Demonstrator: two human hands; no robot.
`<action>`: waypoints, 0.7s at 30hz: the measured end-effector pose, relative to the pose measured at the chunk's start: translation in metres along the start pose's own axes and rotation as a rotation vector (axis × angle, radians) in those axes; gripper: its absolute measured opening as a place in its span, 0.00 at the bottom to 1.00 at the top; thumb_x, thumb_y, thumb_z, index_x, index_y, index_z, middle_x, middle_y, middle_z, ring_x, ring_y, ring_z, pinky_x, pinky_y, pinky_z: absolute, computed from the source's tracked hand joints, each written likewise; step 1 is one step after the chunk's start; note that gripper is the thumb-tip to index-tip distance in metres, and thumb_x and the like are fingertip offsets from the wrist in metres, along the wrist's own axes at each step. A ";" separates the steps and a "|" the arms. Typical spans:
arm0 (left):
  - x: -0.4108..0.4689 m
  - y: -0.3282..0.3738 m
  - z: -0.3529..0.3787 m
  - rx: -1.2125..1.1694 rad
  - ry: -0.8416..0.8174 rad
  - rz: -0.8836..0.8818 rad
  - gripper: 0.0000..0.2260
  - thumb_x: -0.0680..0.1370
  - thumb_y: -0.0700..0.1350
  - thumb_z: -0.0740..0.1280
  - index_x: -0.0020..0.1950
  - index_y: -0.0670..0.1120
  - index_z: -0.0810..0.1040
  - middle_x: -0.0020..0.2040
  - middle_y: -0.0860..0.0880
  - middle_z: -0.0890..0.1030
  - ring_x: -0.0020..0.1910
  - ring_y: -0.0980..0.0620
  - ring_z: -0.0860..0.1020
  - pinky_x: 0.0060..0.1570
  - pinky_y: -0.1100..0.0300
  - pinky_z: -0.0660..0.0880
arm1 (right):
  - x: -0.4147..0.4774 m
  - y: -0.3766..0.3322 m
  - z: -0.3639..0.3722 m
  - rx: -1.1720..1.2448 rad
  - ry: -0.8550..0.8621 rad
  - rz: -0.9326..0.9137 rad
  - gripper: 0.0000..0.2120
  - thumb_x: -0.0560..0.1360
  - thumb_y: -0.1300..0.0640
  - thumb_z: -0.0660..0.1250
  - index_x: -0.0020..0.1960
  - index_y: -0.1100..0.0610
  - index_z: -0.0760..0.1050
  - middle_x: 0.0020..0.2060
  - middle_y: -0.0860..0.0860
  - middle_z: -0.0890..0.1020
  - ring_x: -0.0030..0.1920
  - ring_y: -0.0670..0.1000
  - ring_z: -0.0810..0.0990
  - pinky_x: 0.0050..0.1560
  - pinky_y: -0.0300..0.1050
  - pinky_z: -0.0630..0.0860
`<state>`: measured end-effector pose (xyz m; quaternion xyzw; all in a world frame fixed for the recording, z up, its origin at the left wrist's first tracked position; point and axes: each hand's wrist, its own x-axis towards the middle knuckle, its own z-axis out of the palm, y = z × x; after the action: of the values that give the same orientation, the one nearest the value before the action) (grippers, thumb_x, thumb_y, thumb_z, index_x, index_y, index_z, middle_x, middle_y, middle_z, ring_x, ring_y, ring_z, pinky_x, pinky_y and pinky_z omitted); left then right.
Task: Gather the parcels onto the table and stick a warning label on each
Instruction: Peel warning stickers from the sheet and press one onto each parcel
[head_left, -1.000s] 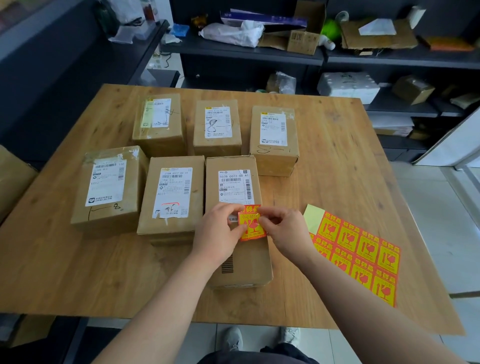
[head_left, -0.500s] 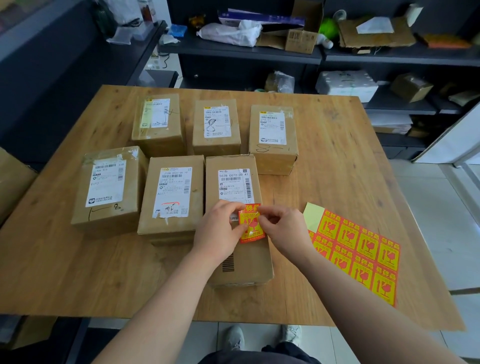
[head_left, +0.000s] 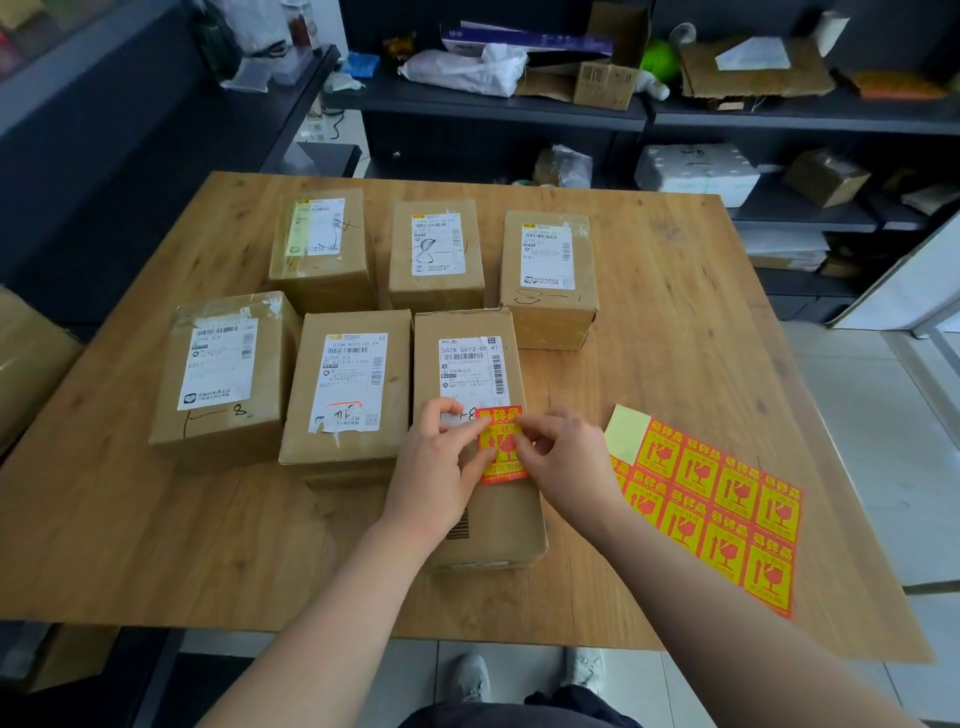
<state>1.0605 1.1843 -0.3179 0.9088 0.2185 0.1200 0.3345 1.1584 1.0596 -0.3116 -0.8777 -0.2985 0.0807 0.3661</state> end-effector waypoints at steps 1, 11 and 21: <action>-0.001 -0.001 0.001 0.017 0.007 0.018 0.17 0.75 0.46 0.70 0.63 0.46 0.79 0.62 0.46 0.70 0.56 0.50 0.73 0.58 0.53 0.73 | -0.001 0.000 0.000 -0.010 -0.005 -0.011 0.11 0.74 0.57 0.68 0.56 0.55 0.81 0.44 0.53 0.78 0.41 0.49 0.78 0.45 0.46 0.76; -0.005 -0.011 0.007 0.421 0.014 -0.010 0.20 0.78 0.62 0.57 0.70 0.66 0.64 0.71 0.50 0.62 0.69 0.47 0.57 0.65 0.47 0.57 | -0.009 0.013 -0.001 -0.440 -0.069 -0.204 0.20 0.80 0.48 0.58 0.71 0.49 0.68 0.47 0.54 0.71 0.35 0.54 0.75 0.31 0.45 0.70; -0.006 -0.024 0.000 0.234 -0.141 0.023 0.26 0.79 0.59 0.56 0.76 0.57 0.56 0.77 0.52 0.49 0.75 0.52 0.43 0.73 0.50 0.48 | -0.005 0.017 0.001 -0.483 -0.117 -0.145 0.25 0.81 0.44 0.48 0.75 0.50 0.52 0.66 0.55 0.63 0.62 0.57 0.69 0.59 0.51 0.68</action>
<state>1.0478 1.1975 -0.3339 0.9502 0.1967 0.0335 0.2392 1.1615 1.0478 -0.3242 -0.9098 -0.3920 0.0313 0.1325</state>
